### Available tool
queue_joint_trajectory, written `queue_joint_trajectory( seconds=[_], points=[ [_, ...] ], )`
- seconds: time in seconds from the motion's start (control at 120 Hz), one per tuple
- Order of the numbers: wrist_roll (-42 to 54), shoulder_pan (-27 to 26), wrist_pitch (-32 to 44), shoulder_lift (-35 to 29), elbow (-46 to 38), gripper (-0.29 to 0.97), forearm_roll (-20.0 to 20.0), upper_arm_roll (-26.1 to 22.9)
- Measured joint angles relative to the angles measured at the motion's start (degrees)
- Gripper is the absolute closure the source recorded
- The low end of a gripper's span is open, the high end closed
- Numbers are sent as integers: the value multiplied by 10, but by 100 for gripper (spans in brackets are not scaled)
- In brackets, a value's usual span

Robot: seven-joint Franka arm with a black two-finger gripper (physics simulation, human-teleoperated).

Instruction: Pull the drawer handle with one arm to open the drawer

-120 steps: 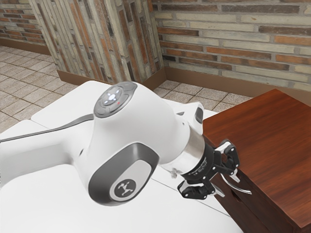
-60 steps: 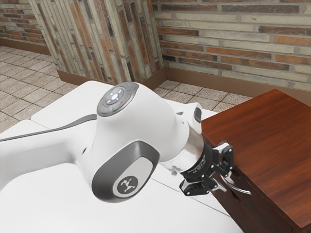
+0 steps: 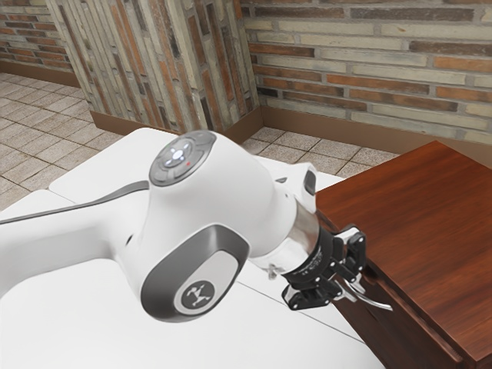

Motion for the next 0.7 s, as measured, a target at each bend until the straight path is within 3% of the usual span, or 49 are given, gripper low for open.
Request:
queue_joint_trajectory(
  seconds=[0.7],
  points=[
    [2,0,-10,-37,-29,71,0,1]
  ],
)
